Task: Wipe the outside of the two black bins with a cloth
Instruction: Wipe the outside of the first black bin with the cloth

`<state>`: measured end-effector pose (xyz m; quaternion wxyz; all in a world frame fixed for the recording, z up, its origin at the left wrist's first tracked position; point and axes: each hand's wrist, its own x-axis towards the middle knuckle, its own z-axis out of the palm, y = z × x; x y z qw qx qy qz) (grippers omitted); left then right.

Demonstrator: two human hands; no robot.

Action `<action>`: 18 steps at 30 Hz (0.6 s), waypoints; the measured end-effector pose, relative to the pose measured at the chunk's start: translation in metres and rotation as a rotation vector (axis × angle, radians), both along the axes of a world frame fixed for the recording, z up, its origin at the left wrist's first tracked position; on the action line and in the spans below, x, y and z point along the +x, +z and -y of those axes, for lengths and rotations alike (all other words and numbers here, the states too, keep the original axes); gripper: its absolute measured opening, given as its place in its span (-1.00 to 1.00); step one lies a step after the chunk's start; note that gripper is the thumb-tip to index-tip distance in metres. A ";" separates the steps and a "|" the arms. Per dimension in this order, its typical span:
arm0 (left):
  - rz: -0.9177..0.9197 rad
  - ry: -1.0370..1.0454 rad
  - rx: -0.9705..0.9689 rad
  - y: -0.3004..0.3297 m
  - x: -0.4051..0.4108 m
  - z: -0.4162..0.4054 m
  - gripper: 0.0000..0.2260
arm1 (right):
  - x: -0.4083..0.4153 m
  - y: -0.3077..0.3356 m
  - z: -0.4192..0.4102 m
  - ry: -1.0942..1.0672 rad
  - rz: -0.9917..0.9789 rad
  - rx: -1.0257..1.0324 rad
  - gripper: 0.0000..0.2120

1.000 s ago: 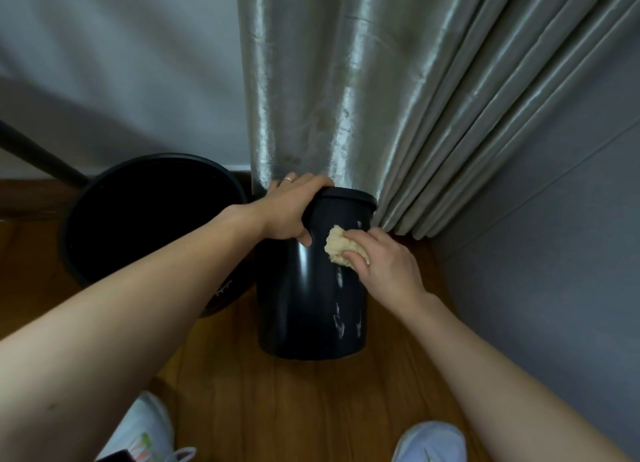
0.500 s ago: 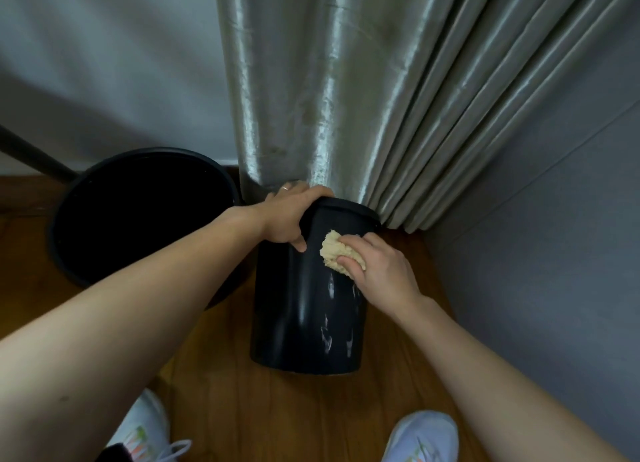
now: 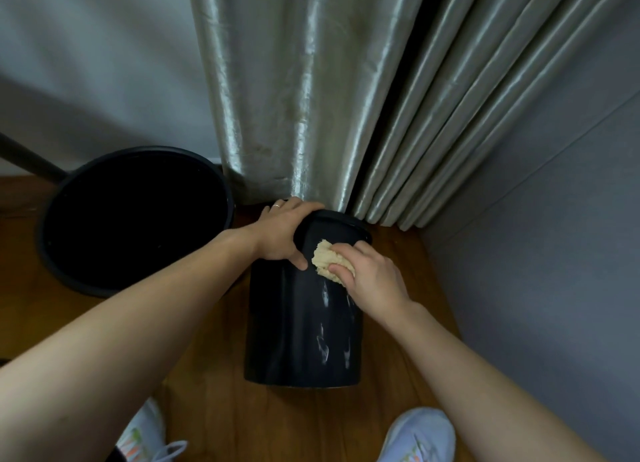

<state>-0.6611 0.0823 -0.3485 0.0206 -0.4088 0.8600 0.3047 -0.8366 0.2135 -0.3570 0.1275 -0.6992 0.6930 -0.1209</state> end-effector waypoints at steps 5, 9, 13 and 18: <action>-0.014 -0.008 0.010 0.002 0.005 -0.001 0.01 | -0.006 0.001 -0.010 0.081 0.029 0.022 -0.64; -0.045 -0.007 0.022 -0.001 0.009 -0.001 0.00 | -0.013 0.002 -0.012 0.240 -0.035 0.029 -0.66; -0.053 -0.010 0.019 -0.003 0.008 -0.002 0.01 | -0.005 0.006 0.010 -0.028 -0.037 -0.004 -0.67; -0.044 -0.004 0.013 -0.004 0.014 0.000 0.01 | -0.002 -0.001 -0.025 0.223 0.012 -0.018 -0.68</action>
